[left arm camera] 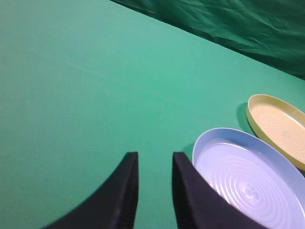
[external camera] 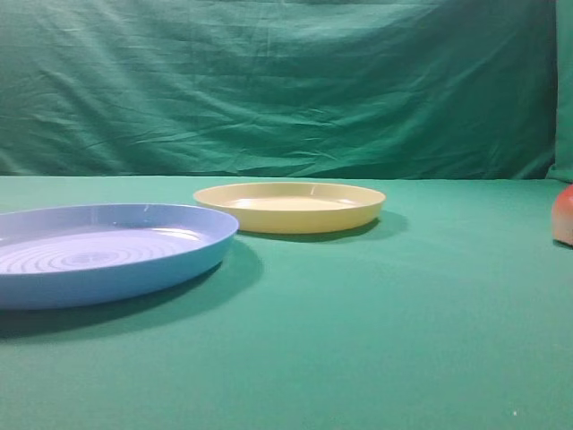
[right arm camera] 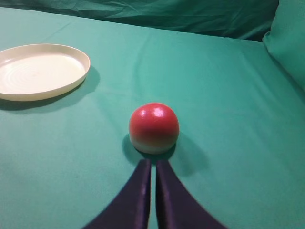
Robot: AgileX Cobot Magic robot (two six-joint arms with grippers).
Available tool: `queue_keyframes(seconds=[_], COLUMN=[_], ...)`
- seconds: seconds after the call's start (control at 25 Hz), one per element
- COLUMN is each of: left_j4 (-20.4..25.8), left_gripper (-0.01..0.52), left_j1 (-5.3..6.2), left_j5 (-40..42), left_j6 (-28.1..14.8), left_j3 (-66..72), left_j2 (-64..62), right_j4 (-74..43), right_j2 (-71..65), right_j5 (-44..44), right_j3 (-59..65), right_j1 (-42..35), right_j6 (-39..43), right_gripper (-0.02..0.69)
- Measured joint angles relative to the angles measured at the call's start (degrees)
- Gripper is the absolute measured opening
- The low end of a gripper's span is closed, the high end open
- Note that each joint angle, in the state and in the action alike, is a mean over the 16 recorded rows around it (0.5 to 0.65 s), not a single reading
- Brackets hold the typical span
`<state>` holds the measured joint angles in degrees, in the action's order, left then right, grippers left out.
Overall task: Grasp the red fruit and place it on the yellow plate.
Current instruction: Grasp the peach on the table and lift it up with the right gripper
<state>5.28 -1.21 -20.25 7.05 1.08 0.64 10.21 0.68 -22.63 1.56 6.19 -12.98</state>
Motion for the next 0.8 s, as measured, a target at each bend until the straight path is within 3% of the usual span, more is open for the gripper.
queue_keyframes(seconds=[0.8], left_j4=[0.0], left_gripper=[0.157], left_j1=[0.0], left_j5=[0.0], left_j6=[0.0], left_j3=[0.0], left_j2=[0.0], right_j4=[-0.24], right_j2=[0.0], right_j5=[0.04], right_j3=[0.0], right_j1=[0.0], right_j6=[-0.3], right_gripper=[0.0])
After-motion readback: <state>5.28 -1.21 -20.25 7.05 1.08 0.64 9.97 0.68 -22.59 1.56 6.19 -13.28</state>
